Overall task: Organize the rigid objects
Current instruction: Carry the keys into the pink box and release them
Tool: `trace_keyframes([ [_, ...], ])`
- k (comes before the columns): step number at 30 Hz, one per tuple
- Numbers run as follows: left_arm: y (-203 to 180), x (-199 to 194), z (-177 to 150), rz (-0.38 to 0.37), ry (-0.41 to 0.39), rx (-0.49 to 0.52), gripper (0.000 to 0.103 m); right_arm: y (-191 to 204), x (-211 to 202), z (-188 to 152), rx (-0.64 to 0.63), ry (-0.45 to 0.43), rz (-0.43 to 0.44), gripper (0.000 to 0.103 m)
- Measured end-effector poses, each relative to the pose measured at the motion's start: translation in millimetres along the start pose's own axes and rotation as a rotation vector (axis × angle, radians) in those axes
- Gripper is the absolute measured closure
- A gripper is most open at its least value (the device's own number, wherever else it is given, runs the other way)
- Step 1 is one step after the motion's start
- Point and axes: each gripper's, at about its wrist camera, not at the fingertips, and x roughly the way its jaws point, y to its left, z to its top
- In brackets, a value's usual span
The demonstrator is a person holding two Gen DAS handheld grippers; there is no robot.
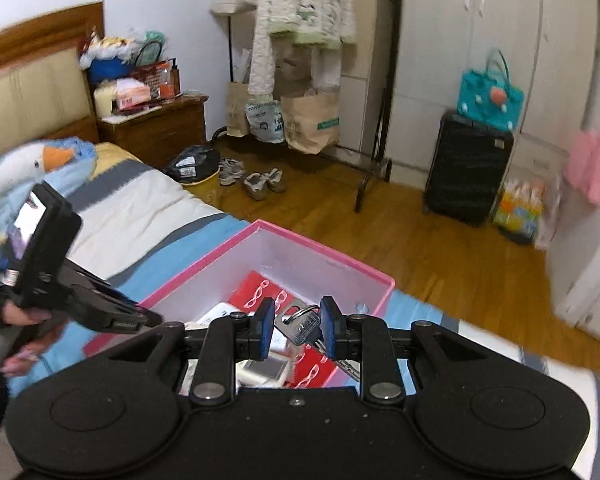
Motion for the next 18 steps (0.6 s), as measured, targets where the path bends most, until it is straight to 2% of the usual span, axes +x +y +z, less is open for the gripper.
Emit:
trace_keyframes([
  [4,0.4,-0.2,0.0,0.0,0.0,0.002,0.1,6.9,30.1,0.1,-0.051,0.055,0.015,0.075],
  [6,-0.1,0.2,0.5,0.002,0.002,0.008,0.1,10.1,49.5,-0.8,-0.083,0.076,-0.021,0.075],
  [12,-1.5,5.4,-0.8,0.014,0.015,0.024,0.1,-2.0,98.4,-8.0,-0.031,0.16,-0.054,0.075],
  [13,-2.2,6.1,-1.2,0.02,0.018,0.027,0.099,-5.0,102.4,-9.9,-0.026,0.158,-0.064,0.081],
  [15,-5.2,6.9,-1.5,0.037,0.02,0.04,0.099,-13.7,106.6,-11.5,0.008,0.144,-0.066,0.081],
  [18,-8.5,6.7,-1.9,0.054,0.019,0.049,0.099,-35.1,100.0,-9.9,0.169,0.118,-0.021,0.081],
])
